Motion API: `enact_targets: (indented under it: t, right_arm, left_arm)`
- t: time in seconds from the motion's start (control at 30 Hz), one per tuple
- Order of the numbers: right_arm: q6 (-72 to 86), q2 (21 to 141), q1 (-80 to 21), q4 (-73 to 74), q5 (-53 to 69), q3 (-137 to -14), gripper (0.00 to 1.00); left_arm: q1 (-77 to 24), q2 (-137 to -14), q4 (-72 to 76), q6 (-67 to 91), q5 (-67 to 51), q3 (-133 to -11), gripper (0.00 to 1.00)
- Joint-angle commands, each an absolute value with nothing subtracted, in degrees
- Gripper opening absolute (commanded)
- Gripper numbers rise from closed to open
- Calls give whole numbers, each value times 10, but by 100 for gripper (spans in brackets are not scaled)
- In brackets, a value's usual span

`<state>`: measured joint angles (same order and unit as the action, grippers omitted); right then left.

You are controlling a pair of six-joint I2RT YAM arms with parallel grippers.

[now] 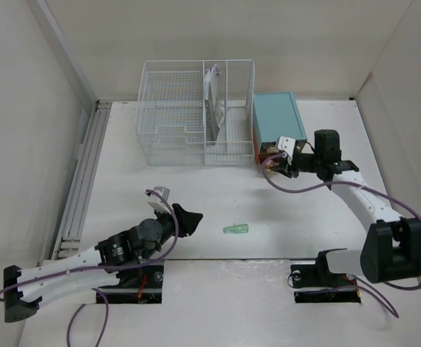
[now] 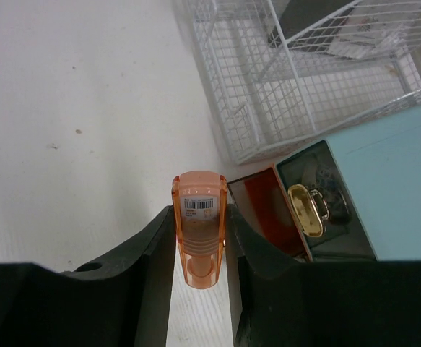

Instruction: Organize the desk

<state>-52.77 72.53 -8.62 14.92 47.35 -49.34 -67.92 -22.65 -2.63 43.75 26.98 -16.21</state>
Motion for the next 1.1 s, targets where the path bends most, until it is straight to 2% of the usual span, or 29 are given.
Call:
enact_targets:
  t: [0.0,0.17,0.2,0.33,0.7,1.07]
  right_arm:
    - [-569,768,-53,169,626,-547,0]
    - [-761,872,-41,386,687,-639,0]
    - [-819,883,-41,412,687,-651,0]
    - [-879,932,-36,467,669,-705,0]
    - [-911,935,-36,453,640,-721,0]
    - [-810,918,-31,318,600,-700,0]
  left_arm:
    - [-683,-237,16,428,264,-174,39]
    - [-683,-243,16,428,264,-174,39]
    - [-683,-243,16,428,264,-174,39]
    - [-683,-243,16,428,264,-174,39]
    - [-683,-254,27,428,264,-169,40]
    - [-683,-283,49,428,264,-163,41]
